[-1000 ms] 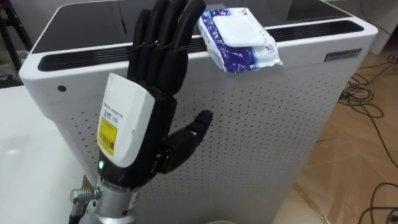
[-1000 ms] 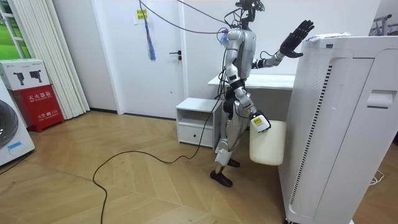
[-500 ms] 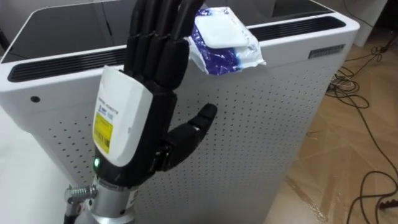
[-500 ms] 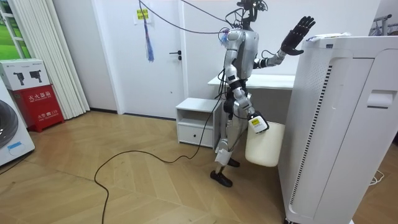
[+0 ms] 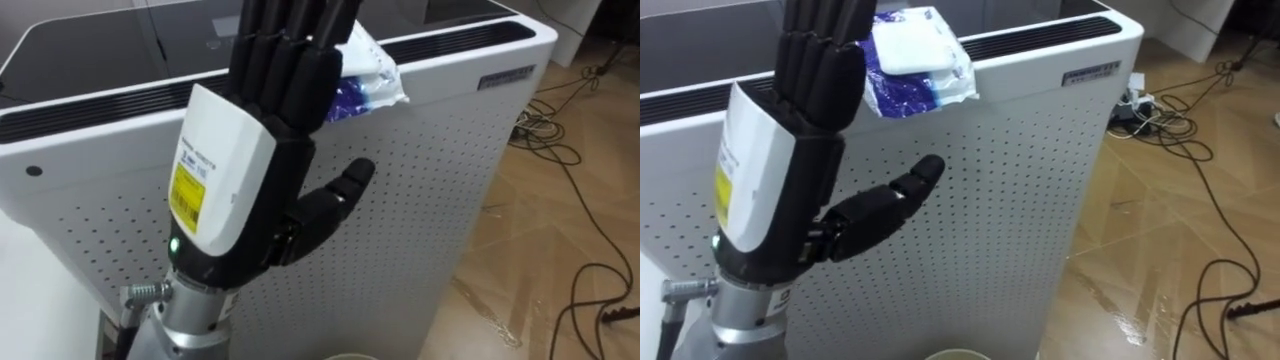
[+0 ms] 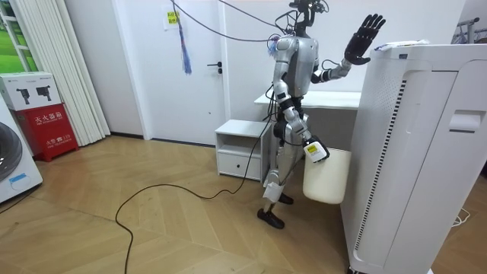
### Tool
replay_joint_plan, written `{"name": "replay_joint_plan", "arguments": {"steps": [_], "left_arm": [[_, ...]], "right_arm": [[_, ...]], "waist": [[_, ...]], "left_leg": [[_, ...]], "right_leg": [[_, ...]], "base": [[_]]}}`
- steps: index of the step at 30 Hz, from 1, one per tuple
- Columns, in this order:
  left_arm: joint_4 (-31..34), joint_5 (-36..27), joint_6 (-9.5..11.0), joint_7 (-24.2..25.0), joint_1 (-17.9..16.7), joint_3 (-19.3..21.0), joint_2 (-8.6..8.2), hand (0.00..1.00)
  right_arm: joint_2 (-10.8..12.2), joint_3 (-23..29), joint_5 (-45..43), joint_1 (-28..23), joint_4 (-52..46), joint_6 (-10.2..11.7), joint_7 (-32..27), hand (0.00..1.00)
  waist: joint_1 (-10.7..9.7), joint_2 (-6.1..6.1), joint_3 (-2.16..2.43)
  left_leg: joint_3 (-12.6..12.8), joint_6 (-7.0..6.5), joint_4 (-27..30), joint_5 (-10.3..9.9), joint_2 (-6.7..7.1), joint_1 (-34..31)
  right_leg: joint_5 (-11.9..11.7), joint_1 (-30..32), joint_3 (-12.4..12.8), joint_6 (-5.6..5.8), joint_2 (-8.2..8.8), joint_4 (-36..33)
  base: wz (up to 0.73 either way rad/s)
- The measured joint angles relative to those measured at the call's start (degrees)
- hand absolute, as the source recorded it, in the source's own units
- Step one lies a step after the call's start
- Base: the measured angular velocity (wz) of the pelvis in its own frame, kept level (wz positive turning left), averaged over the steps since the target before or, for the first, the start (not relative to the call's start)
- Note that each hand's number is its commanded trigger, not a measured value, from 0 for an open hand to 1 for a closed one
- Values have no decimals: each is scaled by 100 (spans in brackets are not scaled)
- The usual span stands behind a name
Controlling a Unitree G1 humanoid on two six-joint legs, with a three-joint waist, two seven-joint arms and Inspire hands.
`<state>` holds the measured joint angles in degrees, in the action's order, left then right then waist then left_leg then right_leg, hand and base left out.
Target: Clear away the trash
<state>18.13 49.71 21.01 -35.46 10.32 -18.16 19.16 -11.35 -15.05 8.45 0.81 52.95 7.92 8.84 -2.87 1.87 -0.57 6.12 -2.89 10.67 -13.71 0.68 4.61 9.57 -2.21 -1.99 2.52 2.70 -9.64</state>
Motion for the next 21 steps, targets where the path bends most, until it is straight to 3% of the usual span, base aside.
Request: {"name": "replay_joint_plan", "arguments": {"steps": [9,10,11,12,13,15,21], "left_arm": [[6,131,-117,205,50,3,3,2],[6,195,-151,291,54,3,2,10],[7,228,-179,335,60,3,4,25],[6,275,-237,407,84,3,23,60],[6,283,-313,494,128,5,65,71],[6,282,-420,617,202,22,97,100],[4,288,-649,1015,299,72,133,100]], "right_arm": [[19,4,-143,0,15,-44,12,100],[23,4,-177,0,7,-47,26,100],[21,7,-178,1,6,-48,44,100],[11,19,-193,3,7,-50,66,100],[0,40,-234,1,7,-58,88,100],[-20,45,-302,-5,4,-93,150,100],[-111,56,-578,-19,-6,-185,288,100]], "waist": [[-11,76,9],[-6,76,9],[-4,77,9],[-7,84,10],[-2,87,9],[4,93,12],[9,142,23]], "left_leg": [[39,0,0,0,-4,-2],[46,0,0,0,-5,-4],[49,0,0,0,-5,-7],[54,0,0,0,-6,-14],[51,0,0,0,-6,-14],[52,0,1,0,-6,-12],[145,0,2,0,-10,-7]], "right_leg": [[0,3,14,0,-4,3],[0,5,10,0,-4,3],[0,8,10,0,-4,3],[0,13,7,0,-3,4],[0,17,10,0,-2,2],[0,18,15,0,-2,1],[0,31,43,0,-2,1]], "base": [[0],[0],[0],[0],[0],[0],[-3]]}}
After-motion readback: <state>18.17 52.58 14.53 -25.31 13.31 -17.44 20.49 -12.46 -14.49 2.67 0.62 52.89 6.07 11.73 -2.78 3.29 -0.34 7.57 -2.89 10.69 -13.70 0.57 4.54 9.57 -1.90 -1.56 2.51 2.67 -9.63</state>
